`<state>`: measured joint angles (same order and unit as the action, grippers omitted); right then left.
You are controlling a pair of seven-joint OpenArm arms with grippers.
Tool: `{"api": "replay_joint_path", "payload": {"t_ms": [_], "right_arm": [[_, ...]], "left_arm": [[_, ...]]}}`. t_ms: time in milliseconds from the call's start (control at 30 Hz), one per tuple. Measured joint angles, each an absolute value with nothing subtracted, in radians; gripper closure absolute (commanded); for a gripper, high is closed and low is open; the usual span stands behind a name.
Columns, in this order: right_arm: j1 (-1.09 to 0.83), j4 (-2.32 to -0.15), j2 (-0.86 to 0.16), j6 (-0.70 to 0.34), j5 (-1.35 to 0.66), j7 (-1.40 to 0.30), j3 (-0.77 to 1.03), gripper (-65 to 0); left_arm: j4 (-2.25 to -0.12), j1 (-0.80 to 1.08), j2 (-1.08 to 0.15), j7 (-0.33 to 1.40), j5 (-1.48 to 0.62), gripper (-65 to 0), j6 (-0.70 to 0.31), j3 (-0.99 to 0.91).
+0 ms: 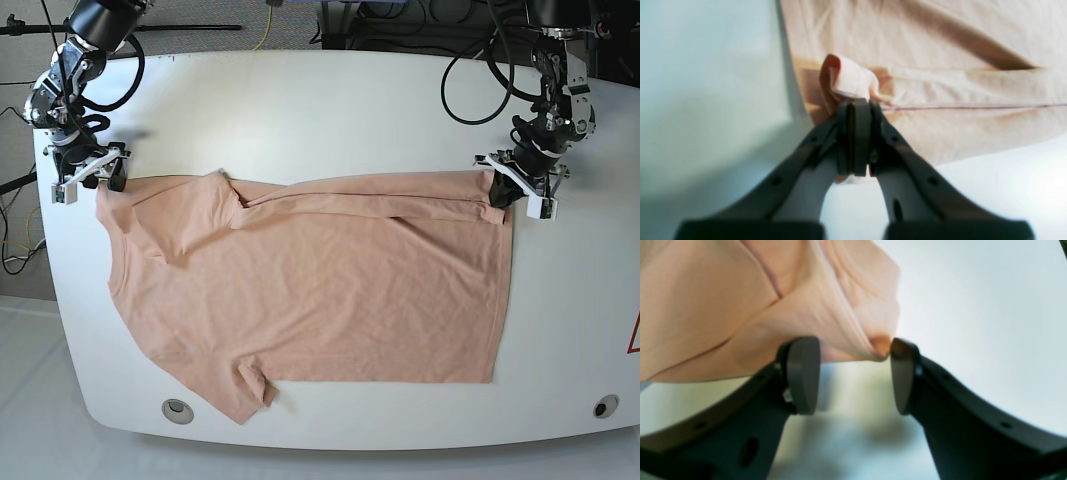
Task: Fold the T-shirt properly
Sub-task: 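Close both grippers on the folded edge corners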
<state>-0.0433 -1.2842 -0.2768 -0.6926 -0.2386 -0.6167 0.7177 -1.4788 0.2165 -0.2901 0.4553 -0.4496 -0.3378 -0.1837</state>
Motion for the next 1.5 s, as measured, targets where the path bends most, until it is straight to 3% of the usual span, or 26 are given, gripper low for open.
{"api": "replay_joint_path", "payload": {"t_ms": [100, 333, 467, 800, 1133, 1267, 1500], "right_arm": [[-0.032, -1.275, -0.271, -0.694, -0.215, -0.609, 0.732, -32.5], [-0.014, -1.257, -0.255, -0.704, -0.145, -0.586, 0.79, -37.8], [-0.01, -1.253, -0.252, -0.703, -0.134, -0.582, 0.794, -36.9], [-0.029, -1.272, -0.258, -0.696, -0.184, -0.598, 0.77, -35.3], [-0.026, -1.282, -0.257, -0.696, -0.208, -0.625, 0.764, -35.6], [-0.024, -1.28, -0.255, -0.696, -0.205, -0.616, 0.762, -28.4], [-0.019, -1.272, -0.255, -0.697, -0.188, -0.605, 0.761, -6.0]], "left_arm": [[-1.478, 0.218, -0.29, 0.455, -0.45, -0.2, -0.338, -0.184], [-1.484, 0.225, -0.289, 0.455, -0.445, -15.2, -0.338, -0.205], [-1.493, 0.233, -0.289, 0.47, -0.436, -25.2, -0.337, -0.231], [-1.52, 0.258, -0.291, 0.56, -0.416, -10.3, -0.324, -0.321], [-1.523, 0.261, -0.286, 0.536, -0.424, -1.9, -0.342, -0.281], [-1.514, 0.255, -0.29, 0.525, -0.422, 0.0, -0.337, -0.271], [-1.501, 0.237, -0.286, 0.524, -0.42, 0.0, -0.339, -0.256]]}}
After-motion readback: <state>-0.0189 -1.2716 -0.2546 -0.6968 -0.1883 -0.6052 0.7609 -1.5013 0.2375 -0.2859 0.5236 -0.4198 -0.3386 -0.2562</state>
